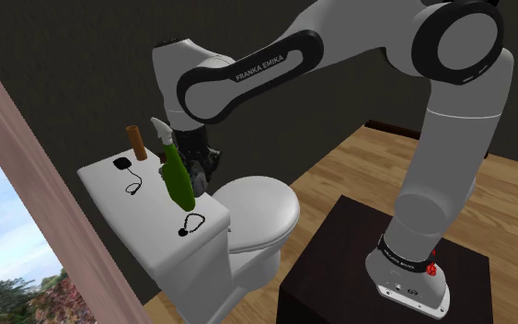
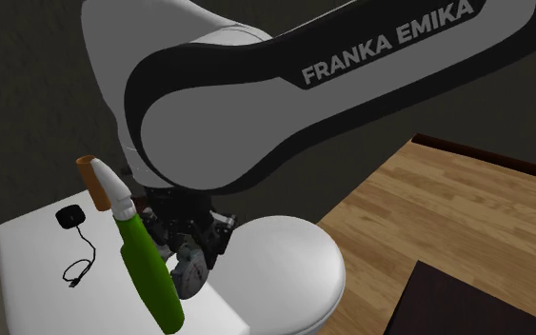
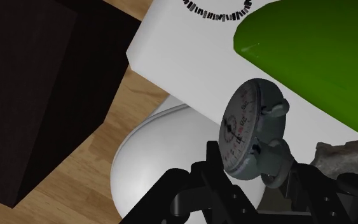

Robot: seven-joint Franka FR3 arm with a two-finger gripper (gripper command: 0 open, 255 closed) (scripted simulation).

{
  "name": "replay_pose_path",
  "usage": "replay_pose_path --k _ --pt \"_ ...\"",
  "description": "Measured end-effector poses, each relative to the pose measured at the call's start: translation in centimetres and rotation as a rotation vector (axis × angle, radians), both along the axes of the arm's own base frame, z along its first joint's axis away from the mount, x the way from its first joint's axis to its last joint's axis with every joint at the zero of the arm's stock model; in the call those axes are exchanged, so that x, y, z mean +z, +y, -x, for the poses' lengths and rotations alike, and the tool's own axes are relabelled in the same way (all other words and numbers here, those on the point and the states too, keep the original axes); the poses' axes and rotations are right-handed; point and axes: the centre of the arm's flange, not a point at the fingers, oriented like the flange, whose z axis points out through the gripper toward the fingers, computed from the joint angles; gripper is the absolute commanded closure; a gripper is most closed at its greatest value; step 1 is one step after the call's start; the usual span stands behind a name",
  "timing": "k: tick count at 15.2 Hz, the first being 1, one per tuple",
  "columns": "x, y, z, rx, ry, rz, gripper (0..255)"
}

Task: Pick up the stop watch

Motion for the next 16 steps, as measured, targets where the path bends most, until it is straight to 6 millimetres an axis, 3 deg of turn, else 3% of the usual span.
replay_pose_path --k 16 --pt "7.7 -0.1 0.0 0.000 0.001 0.000 255"
